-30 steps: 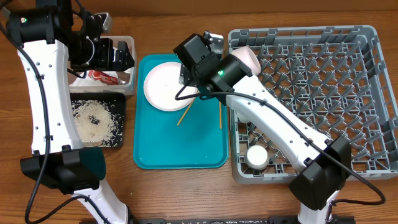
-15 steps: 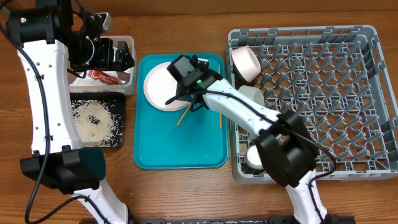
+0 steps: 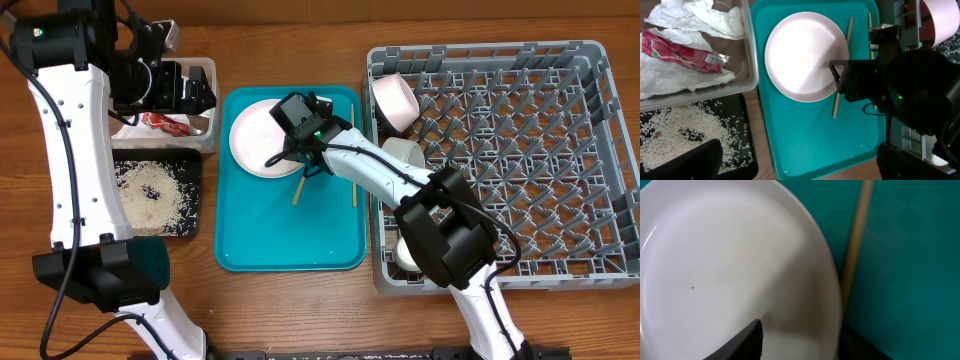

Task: Sort waste into correct bins and load items into the dishwasher
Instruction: 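Grasp the white plate edge with right gripper and lift it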

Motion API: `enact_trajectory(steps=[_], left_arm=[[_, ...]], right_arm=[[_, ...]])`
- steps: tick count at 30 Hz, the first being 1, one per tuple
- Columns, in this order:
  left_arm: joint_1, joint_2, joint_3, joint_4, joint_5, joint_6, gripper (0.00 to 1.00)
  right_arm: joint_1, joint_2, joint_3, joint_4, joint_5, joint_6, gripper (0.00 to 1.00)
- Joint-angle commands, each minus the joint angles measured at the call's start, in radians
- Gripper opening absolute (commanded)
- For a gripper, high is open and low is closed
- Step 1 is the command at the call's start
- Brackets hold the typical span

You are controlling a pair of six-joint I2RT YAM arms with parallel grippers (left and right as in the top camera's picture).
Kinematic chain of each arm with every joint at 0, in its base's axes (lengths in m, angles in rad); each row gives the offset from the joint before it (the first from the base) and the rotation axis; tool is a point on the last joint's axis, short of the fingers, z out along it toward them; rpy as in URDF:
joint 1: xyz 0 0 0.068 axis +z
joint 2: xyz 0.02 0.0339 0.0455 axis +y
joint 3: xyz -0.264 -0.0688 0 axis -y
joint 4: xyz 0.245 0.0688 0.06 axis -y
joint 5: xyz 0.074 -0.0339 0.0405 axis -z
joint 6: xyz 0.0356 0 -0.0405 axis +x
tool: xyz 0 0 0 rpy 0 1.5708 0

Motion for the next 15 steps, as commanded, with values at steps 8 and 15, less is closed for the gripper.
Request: enact_trajectory(steps=[8, 15], left_arm=[[-0.004, -0.021, 0.021, 0.003, 0.013, 0.011, 1.00], [-0.004, -0.021, 0.021, 0.003, 0.013, 0.011, 1.00]], right_arm=[[-0.002, 0.024, 0.002, -0.027, -0.006, 0.005, 0.36], [0.000, 0.024, 0.002, -0.049, -0.008, 0.005, 0.17]])
